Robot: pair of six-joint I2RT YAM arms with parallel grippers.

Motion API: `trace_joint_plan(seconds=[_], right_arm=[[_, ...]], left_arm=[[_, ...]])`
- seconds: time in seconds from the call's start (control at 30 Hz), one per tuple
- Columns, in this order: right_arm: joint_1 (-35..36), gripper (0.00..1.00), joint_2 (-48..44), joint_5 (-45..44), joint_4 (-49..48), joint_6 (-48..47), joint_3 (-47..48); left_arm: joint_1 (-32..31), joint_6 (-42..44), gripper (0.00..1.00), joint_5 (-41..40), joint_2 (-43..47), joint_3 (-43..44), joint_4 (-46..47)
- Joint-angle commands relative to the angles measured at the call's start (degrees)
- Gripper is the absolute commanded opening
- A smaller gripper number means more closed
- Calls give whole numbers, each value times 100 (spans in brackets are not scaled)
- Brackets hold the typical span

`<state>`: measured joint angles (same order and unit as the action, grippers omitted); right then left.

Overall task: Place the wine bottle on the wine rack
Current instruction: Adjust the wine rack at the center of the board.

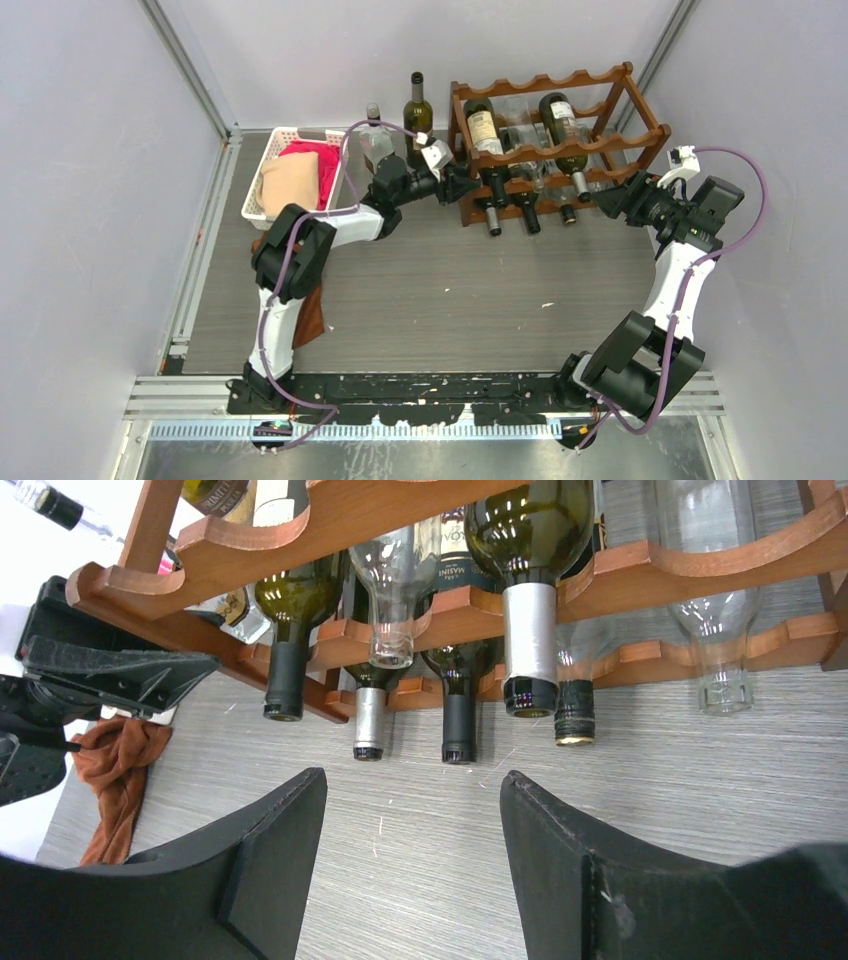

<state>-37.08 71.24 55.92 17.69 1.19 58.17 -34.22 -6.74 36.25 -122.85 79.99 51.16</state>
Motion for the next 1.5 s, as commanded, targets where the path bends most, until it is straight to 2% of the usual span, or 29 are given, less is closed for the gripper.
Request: trace_joint_plan(seconds=[0.0,0.43,0.8,0.83,1.03,1.17,1.23,1.33,1.47], right_arm=[[10,70,-143,213,-87,-91,43],[119,70,-282,400,-10,-85,77],[414,70,-414,389,479,-652,276],[434,70,-428,393,519,-693,294],[558,70,-502,324,1179,-1256,424],[580,70,-612,254,1510,-1538,434],[595,70,-686,229,1571,-1591,424],[651,70,-743,190,1680,-1655,423],[807,70,-789,69,1840,-1738,440]], left_arm=[[31,-82,0,409,708,-414,363],[129,-248,1,636,1396,-1293,421],[179,-231,2,468,2133,-1945,27],[183,-231,4,433,2221,-2011,-27],[179,-374,40,170,2840,-2310,-520],[199,-392,58,131,3553,-2522,-1218],[240,-386,63,139,3942,-2456,-2012],[343,-134,68,24,4469,-2130,-3838],[537,351,75,-841,4926,-1603,-5729]])
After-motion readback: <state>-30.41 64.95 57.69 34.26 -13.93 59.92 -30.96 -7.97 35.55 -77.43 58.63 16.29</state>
